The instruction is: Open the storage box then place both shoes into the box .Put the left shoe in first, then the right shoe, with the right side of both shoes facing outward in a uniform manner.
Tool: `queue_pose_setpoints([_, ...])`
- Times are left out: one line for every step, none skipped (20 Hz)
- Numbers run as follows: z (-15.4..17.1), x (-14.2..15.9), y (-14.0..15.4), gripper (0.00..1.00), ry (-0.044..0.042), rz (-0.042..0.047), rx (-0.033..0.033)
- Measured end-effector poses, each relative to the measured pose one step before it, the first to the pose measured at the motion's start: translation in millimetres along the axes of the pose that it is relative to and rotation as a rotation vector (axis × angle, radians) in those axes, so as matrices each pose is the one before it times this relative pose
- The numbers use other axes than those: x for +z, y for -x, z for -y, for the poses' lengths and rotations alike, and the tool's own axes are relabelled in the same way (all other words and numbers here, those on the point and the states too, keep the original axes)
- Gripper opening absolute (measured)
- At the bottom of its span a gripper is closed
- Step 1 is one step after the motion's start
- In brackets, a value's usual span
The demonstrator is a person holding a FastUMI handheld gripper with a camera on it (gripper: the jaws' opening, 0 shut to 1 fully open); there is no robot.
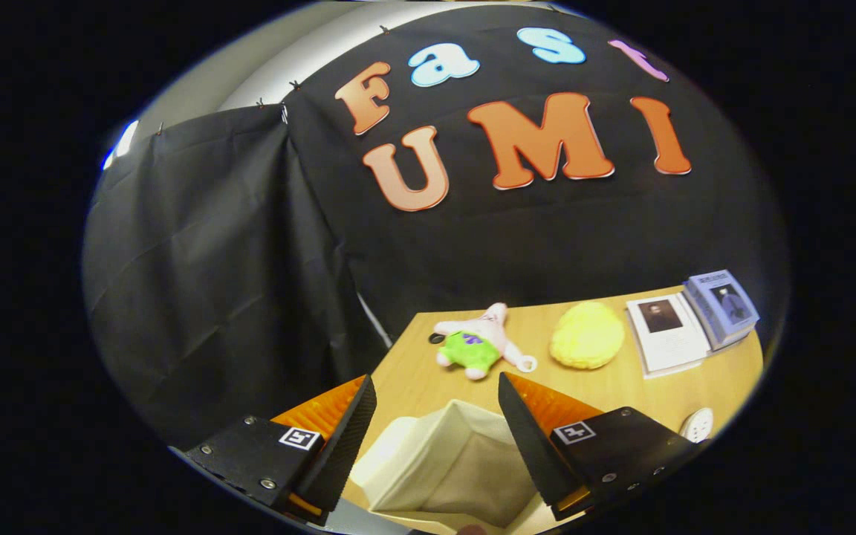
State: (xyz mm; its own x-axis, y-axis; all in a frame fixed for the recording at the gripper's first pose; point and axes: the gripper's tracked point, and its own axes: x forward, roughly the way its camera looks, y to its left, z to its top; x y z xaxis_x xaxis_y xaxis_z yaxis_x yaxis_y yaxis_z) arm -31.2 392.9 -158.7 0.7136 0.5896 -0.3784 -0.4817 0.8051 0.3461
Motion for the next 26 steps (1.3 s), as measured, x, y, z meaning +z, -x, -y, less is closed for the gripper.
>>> queue_pose_setpoints([20.00,4.93,6.28,0.98,0.01748,0.02447,-0.04785])
queue_pose_setpoints([20.10,5.21,6.74,0.98,0.00982,0.02792,-0.05174])
queue_pose_setpoints([19.37,3.86,4.81,0.98,0.00612,0.02427,-0.04060])
queue_pose_setpoints([17.12,0.29,6.15,0.98,-0.00190,0.01638,-0.03646])
queue_pose_setpoints([17.23,0.99,4.63,0.98,-0.00662,0.01596,-0.03434])
queue_pose_setpoints([17.95,-0.95,3.67,0.98,-0.00391,0.00662,-0.03461])
queue_pose_setpoints([19.09,-1.91,2.84,0.98,-0.00332,0.00309,-0.03646])
queue_pose_setpoints([17.22,-1.32,2.20,0.98,-0.00192,0.00449,-0.03322])
queue_pose_setpoints([15.20,-2.04,1.50,0.98,0.00146,0.00277,-0.03086])
queue_pose_setpoints([16.30,-3.45,2.08,0.98,0.00319,-0.00078,-0.03113])
queue_pose_setpoints([13.15,-3.49,2.02,0.98,0.00300,0.00162,-0.02810])
queue_pose_setpoints([12.04,-4.84,1.59,0.98,0.00454,-0.00463,-0.02299])
queue_pose_setpoints([11.32,-5.89,1.62,0.98,0.00282,-0.00402,-0.02153])
queue_pose_setpoints([9.53,-6.69,0.86,0.98,0.00169,-0.00505,-0.01807])
queue_pose_setpoints([8.65,-6.41,0.70,0.98,0.00139,-0.00539,-0.01467])
queue_pose_setpoints([7.81,-7.05,-0.43,0.98,-0.00169,-0.00467,-0.01251])
queue_pose_setpoints([5.99,-8.66,0.19,0.98,-0.00226,-0.00648,-0.00718])
queue_pose_setpoints([5.45,-10.72,-1.29,0.98,-0.00232,-0.01055,-0.00890])
queue_pose_setpoints([7.09,-12.11,-3.04,0.98,-0.00319,-0.01520,-0.00981])
queue_pose_setpoints([5.40,-12.13,-4.30,0.98,-0.00478,-0.02062,-0.00679])
queue_pose_setpoints([4.85,-14.60,-4.58,0.99,-0.00634,-0.02426,-0.00607])
queue_pose_setpoints([2.45,-13.32,-3.64,0.99,-0.00648,-0.02298,0.00255])
queue_pose_setpoints([0.84,-12.32,-4.18,0.98,-0.00111,-0.01950,0.00417])
queue_pose_setpoints([2.27,-12.70,-5.00,0.98,0.00721,-0.01677,-0.00247])
queue_pose_setpoints([2.52,-14.61,-4.86,0.97,0.01157,-0.02050,-0.00524])
queue_pose_setpoints([2.13,-14.43,-4.62,0.96,0.00762,-0.02310,-0.00128])
